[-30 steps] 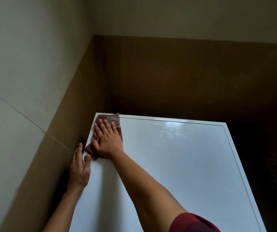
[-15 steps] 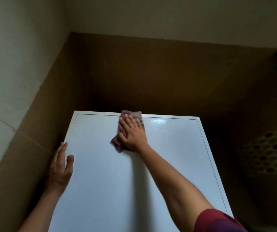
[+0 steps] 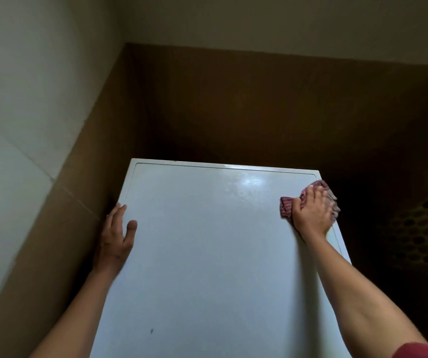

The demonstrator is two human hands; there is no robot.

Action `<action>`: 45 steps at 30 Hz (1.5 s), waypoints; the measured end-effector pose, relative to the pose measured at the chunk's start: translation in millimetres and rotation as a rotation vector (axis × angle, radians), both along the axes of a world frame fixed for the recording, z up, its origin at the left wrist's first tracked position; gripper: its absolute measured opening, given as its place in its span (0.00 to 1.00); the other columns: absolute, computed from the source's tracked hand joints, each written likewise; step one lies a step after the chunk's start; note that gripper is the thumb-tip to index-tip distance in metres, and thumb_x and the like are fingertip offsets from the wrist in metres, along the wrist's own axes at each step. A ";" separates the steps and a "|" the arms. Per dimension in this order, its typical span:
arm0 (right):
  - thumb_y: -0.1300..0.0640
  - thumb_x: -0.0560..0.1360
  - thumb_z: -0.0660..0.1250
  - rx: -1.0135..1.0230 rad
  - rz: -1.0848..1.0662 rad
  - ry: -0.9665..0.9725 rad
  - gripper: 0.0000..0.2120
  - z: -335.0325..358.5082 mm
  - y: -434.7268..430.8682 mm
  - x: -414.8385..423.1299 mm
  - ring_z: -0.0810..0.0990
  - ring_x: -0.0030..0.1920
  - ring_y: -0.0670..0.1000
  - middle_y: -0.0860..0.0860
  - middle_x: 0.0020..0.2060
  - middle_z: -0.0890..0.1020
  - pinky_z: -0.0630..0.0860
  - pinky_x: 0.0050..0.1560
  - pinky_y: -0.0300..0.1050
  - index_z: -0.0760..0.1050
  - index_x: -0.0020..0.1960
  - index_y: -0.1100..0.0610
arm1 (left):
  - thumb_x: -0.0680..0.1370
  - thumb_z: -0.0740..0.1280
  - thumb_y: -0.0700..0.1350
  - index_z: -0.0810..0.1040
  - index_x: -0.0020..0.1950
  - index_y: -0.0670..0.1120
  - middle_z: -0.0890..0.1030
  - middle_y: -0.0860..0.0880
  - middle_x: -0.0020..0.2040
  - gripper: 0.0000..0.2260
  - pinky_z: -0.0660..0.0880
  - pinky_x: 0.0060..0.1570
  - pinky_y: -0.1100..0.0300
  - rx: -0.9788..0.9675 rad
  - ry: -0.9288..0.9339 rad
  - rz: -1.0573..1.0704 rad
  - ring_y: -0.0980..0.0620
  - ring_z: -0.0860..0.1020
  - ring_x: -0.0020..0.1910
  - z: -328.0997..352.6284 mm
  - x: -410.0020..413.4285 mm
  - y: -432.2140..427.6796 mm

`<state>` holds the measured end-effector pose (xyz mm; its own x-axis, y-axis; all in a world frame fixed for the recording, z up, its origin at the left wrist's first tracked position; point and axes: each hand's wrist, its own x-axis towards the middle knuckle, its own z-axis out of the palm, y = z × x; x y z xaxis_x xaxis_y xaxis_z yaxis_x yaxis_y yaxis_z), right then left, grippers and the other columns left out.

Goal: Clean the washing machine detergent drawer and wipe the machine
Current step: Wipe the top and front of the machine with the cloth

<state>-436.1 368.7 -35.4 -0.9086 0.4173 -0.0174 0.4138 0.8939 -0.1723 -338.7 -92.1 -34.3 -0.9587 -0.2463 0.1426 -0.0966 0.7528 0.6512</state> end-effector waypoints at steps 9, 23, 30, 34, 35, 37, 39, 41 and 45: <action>0.42 0.72 0.47 -0.068 -0.109 0.033 0.37 4.4 -105.5 35.9 0.51 0.76 0.58 0.60 0.76 0.55 0.43 0.74 0.57 0.55 0.76 0.61 | 0.77 0.51 0.60 0.68 0.70 0.36 0.69 0.37 0.70 0.33 0.63 0.68 0.54 0.065 -0.012 0.079 0.39 0.69 0.69 1.8 40.0 -8.9; 0.38 0.72 0.39 -0.113 0.818 -0.056 0.38 10.0 -319.2 144.3 0.39 0.77 0.53 0.54 0.77 0.45 0.31 0.73 0.53 0.46 0.78 0.55 | 0.76 0.50 0.61 0.71 0.66 0.33 0.73 0.32 0.64 0.35 0.69 0.62 0.47 0.141 -0.043 0.206 0.35 0.73 0.62 -4.3 143.1 -15.0; 0.39 0.73 0.40 -0.073 1.128 -0.050 0.36 6.7 -349.8 232.8 0.45 0.77 0.53 0.54 0.77 0.50 0.38 0.75 0.55 0.51 0.78 0.54 | 0.77 0.52 0.57 0.73 0.62 0.30 0.75 0.30 0.59 0.31 0.68 0.59 0.46 0.082 0.002 0.230 0.33 0.74 0.58 -3.4 185.3 -12.9; 0.41 0.73 0.43 -0.021 1.277 -0.037 0.34 2.5 -318.7 262.2 0.48 0.77 0.52 0.52 0.77 0.53 0.41 0.76 0.53 0.51 0.78 0.52 | 0.78 0.55 0.53 0.72 0.61 0.31 0.74 0.30 0.59 0.26 0.65 0.59 0.52 0.035 0.016 0.207 0.33 0.73 0.58 1.2 196.6 -3.2; 0.41 0.74 0.43 -0.013 1.286 -0.028 0.34 2.7 -306.2 264.4 0.48 0.77 0.51 0.51 0.77 0.53 0.41 0.76 0.52 0.51 0.78 0.51 | 0.78 0.56 0.51 0.72 0.61 0.31 0.73 0.31 0.59 0.24 0.65 0.59 0.52 0.030 0.020 0.190 0.33 0.73 0.58 1.5 198.0 1.1; 0.41 0.75 0.43 -0.001 1.288 -0.023 0.32 2.1 -280.3 263.2 0.47 0.77 0.50 0.50 0.77 0.52 0.41 0.76 0.52 0.51 0.78 0.50 | 0.78 0.56 0.52 0.71 0.61 0.32 0.72 0.32 0.60 0.24 0.66 0.60 0.50 0.038 0.020 0.166 0.35 0.72 0.58 0.2 198.6 7.2; 0.41 0.76 0.44 0.010 1.261 -0.014 0.32 3.0 -249.7 261.6 0.46 0.77 0.50 0.50 0.77 0.52 0.42 0.76 0.52 0.50 0.78 0.50 | 0.77 0.54 0.56 0.71 0.61 0.34 0.72 0.34 0.61 0.27 0.68 0.60 0.46 0.048 0.015 0.153 0.36 0.72 0.59 -2.6 198.7 9.6; 0.42 0.76 0.47 0.001 1.189 0.008 0.31 3.0 -214.3 262.3 0.48 0.77 0.50 0.50 0.77 0.54 0.44 0.76 0.52 0.52 0.78 0.50 | 0.77 0.54 0.57 0.70 0.61 0.35 0.72 0.35 0.61 0.27 0.69 0.60 0.44 0.041 0.015 0.158 0.36 0.71 0.59 -7.3 197.3 7.9; 0.44 0.76 0.51 -0.017 0.929 0.000 0.31 2.7 -137.2 266.7 0.53 0.77 0.51 0.50 0.77 0.55 0.49 0.75 0.53 0.54 0.77 0.50 | 0.75 0.54 0.56 0.70 0.61 0.35 0.71 0.35 0.61 0.26 0.69 0.61 0.45 0.088 0.015 0.183 0.36 0.71 0.60 -6.6 193.7 6.9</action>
